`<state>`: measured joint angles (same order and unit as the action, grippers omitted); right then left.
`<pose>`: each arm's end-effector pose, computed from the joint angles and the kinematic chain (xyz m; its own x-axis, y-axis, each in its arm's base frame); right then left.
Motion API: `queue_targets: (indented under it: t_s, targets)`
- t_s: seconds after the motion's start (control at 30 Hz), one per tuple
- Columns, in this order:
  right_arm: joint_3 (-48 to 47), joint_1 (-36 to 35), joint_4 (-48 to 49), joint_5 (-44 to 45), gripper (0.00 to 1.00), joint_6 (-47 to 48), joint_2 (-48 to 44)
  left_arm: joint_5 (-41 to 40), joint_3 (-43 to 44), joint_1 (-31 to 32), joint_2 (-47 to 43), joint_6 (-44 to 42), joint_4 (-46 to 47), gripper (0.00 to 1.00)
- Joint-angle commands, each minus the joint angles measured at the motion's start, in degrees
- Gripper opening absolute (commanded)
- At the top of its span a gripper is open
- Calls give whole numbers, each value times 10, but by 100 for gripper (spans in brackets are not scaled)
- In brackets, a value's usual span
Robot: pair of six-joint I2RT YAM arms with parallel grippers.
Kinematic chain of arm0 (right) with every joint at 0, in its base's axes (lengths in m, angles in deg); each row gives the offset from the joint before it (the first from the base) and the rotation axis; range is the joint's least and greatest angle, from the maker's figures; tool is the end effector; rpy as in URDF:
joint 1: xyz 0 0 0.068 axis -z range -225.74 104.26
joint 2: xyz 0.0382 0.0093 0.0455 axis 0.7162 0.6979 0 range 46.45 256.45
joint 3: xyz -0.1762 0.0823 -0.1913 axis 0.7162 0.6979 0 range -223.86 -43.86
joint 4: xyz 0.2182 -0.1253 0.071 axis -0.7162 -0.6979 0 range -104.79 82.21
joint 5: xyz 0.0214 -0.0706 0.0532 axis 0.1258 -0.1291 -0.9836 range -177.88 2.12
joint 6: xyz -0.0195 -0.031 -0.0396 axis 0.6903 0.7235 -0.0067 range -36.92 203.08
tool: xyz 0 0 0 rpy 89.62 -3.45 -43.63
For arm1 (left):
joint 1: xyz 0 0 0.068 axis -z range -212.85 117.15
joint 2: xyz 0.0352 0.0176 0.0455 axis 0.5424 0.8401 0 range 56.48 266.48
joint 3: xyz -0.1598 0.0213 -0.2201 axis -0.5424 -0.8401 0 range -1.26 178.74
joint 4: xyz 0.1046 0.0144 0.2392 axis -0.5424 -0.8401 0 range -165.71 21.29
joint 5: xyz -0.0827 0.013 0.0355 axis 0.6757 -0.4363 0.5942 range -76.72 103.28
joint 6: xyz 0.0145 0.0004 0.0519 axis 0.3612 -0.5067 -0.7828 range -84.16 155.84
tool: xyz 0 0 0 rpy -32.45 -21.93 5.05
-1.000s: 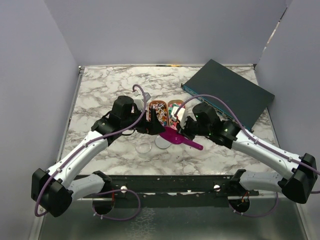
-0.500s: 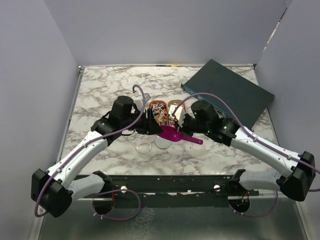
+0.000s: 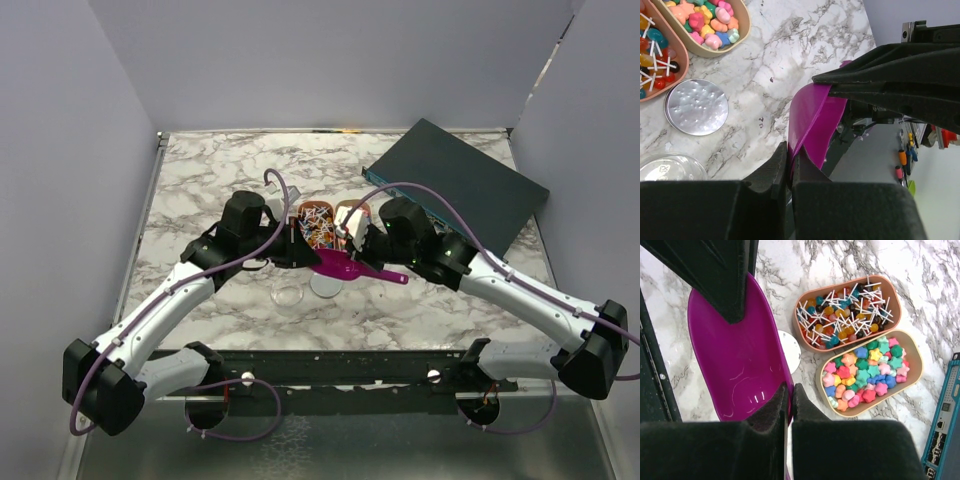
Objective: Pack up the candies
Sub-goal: Pick up the spatula from the center of the board, then move the packing bottle to the center of the board.
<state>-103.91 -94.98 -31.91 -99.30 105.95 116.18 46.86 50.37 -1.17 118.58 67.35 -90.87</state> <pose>0.1714 0.2096 0.3185 -0.0042 -0.5885 -0.8085 -0.9242 0.3111 -0.2216 0.1902 -0.1405 0.3054 -0.8270 -0.0014 -0.5622 0.4711 0.5439 -0.6944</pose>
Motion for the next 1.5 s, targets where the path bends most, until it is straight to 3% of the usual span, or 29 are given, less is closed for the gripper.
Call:
queue_targets:
  t_s: [0.0, 0.17, 0.47, 0.77, 1.03, 1.47]
  targets:
    - [-29, -3, 21, 14, 8, -17, -4, 25, 2, 2, -11, -6, 0, 0]
    - [-15, -3, 31, 26, 35, -15, -32, 10, -11, 2, -17, 7, 17, 0]
    - [27, -2, 32, 13, 58, 8, -130, 0, -20, -10, -32, 10, 24, 0]
    - [84, -2, 8, -71, 61, 60, -214, 54, -32, -13, -45, 22, 40, 0]
    - [107, -3, -40, -141, 61, 115, -214, 107, -19, -14, -63, 25, 43, 0]
    - [125, -3, -31, -118, 59, 102, -230, 124, 2, -14, -68, 44, 43, 0]
